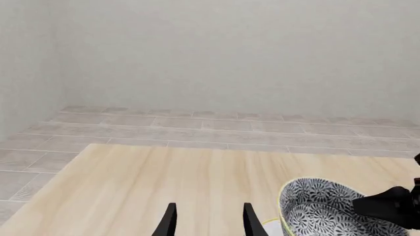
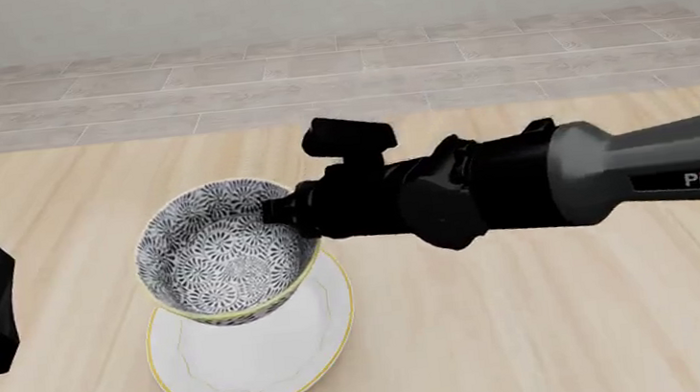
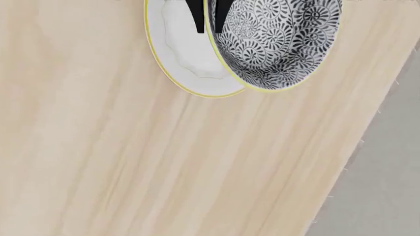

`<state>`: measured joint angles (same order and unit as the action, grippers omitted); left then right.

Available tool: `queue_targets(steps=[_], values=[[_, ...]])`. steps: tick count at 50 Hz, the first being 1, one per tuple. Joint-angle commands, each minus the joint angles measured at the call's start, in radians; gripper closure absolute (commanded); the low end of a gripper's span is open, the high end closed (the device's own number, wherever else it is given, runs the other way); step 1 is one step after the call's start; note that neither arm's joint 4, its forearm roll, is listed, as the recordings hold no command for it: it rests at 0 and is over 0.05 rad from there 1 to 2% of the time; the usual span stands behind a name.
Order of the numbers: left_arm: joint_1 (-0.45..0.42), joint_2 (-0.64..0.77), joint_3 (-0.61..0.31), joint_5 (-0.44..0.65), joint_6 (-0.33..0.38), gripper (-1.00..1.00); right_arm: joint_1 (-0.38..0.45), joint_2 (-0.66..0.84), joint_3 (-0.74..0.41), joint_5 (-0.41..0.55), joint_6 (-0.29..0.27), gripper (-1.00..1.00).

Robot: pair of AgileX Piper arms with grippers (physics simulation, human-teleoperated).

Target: Put the bowl on the plate.

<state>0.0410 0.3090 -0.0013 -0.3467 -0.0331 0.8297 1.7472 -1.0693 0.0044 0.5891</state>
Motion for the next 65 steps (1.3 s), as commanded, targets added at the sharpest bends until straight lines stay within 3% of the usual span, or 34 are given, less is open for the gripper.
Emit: queue_targets(steps=[1, 65], values=[[0.001, -0.009, 0.000, 0.008, 0.001, -1.00, 0.007, 0.039, 0.004, -0.026, 0.007, 1.00], [-0.007, -0.012, 0.000, 0.012, 0.015, -1.00, 0.005, 0.194, 0.071, -0.168, 0.052, 1.00]])
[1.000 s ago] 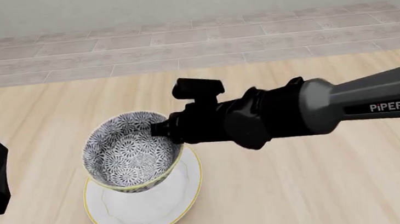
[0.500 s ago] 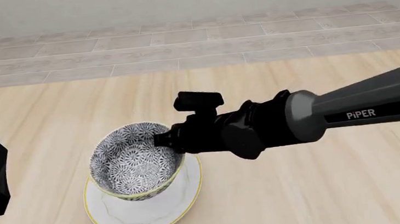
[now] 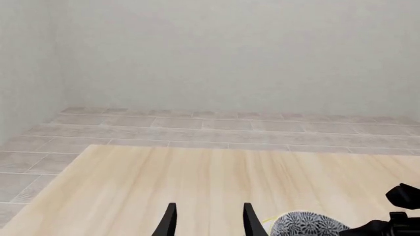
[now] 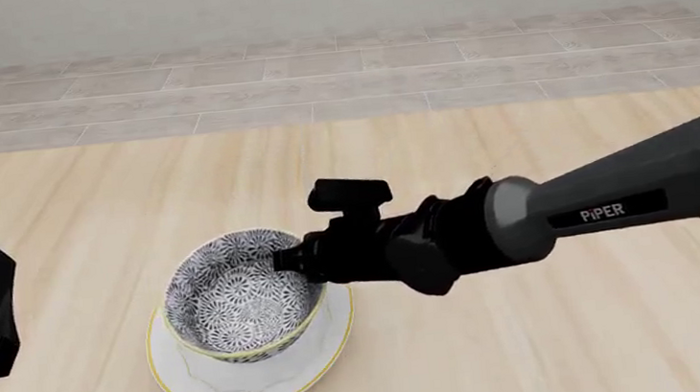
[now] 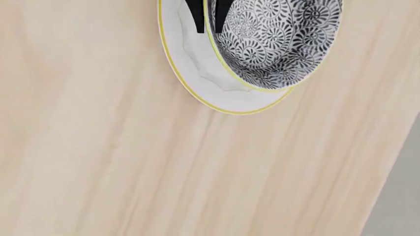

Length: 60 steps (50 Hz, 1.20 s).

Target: Put the bowl on the plate.

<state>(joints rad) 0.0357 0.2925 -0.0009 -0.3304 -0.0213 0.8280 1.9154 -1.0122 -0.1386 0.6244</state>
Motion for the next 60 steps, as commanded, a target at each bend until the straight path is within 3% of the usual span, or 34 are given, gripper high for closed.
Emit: queue_targets(steps=[1, 21, 43, 44, 60], values=[[-0.002, 0.004, 0.000, -0.003, 0.003, -1.00, 0.007, 0.030, 0.015, -0.030, 0.018, 1.00], [-0.002, 0.031, 0.000, -0.030, 0.003, -1.00, 0.019, 0.039, 0.030, -0.053, 0.034, 1.00], [-0.004, 0.036, -0.001, -0.035, 0.007, -1.00, 0.015, 0.034, 0.023, -0.043, 0.005, 1.00], [-0.004, 0.036, -0.001, -0.035, 0.007, -1.00, 0.017, 0.033, 0.025, -0.045, 0.007, -1.00], [-0.006, 0.057, -0.001, -0.053, 0.009, -1.00, 0.020, 0.025, 0.027, -0.036, -0.001, -1.00]])
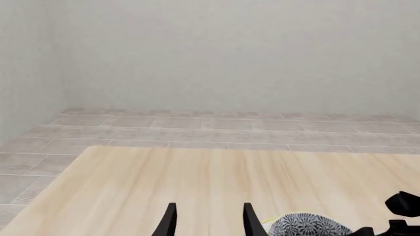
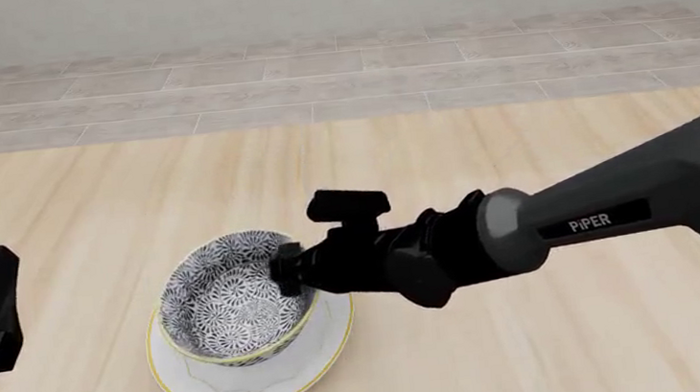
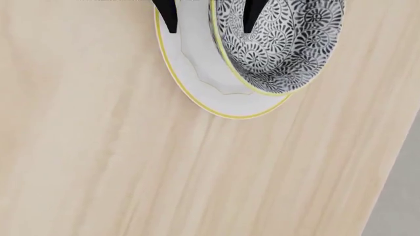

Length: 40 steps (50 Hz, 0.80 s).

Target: Put the bowl on the plate.

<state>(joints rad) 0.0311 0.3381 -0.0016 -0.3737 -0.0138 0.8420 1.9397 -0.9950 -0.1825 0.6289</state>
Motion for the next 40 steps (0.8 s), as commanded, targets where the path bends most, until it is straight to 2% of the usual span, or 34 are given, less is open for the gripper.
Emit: queue_targets(steps=[1, 16, 26, 40], values=[[-0.001, 0.011, 0.000, -0.010, 0.002, -1.00, 0.006, 0.001, 0.009, 0.007, -0.006, -1.00], [-0.001, 0.046, -0.001, -0.040, 0.003, -1.00, -0.002, -0.058, -0.001, 0.078, -0.045, -1.00], [-0.001, 0.078, -0.001, -0.065, 0.005, -1.00, -0.022, -0.125, -0.019, 0.167, -0.108, -1.00], [-0.005, 0.078, 0.000, -0.060, 0.011, -1.00, -0.035, -0.187, -0.026, 0.235, -0.154, -1.00]])
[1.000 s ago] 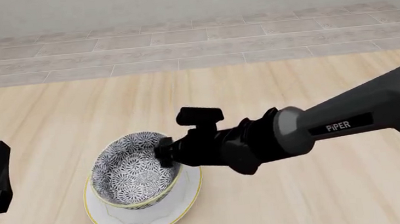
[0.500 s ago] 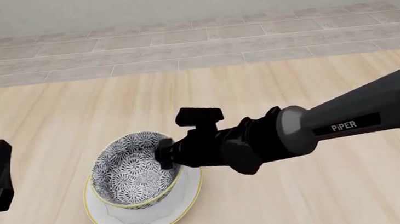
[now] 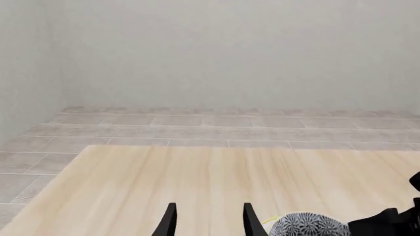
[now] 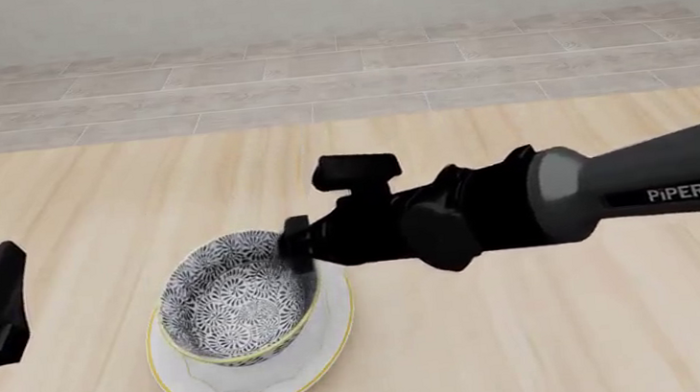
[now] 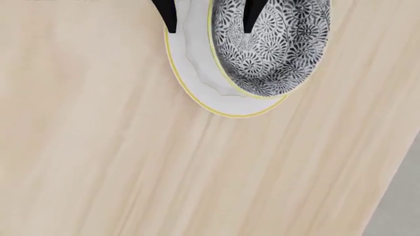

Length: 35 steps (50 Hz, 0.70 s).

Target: Put the bowl on the plate.

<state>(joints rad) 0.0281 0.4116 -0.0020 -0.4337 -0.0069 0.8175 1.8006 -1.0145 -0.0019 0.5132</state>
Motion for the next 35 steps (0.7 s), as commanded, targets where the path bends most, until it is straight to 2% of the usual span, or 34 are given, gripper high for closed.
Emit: queue_targets(steps=[1, 11, 23, 35], values=[[-0.002, 0.006, 0.001, -0.001, 0.003, -1.00, -0.011, -0.053, -0.005, 0.059, -0.041, -1.00], [-0.004, 0.009, 0.001, -0.003, 0.006, -1.00, -0.012, -0.104, 0.003, 0.096, -0.063, -1.00], [-0.006, -0.080, 0.001, 0.082, 0.009, -1.00, -0.006, -0.171, 0.023, 0.132, -0.089, -1.00], [-0.007, -0.168, 0.001, 0.165, 0.012, -1.00, -0.016, -0.290, 0.056, 0.198, -0.143, -1.00]])
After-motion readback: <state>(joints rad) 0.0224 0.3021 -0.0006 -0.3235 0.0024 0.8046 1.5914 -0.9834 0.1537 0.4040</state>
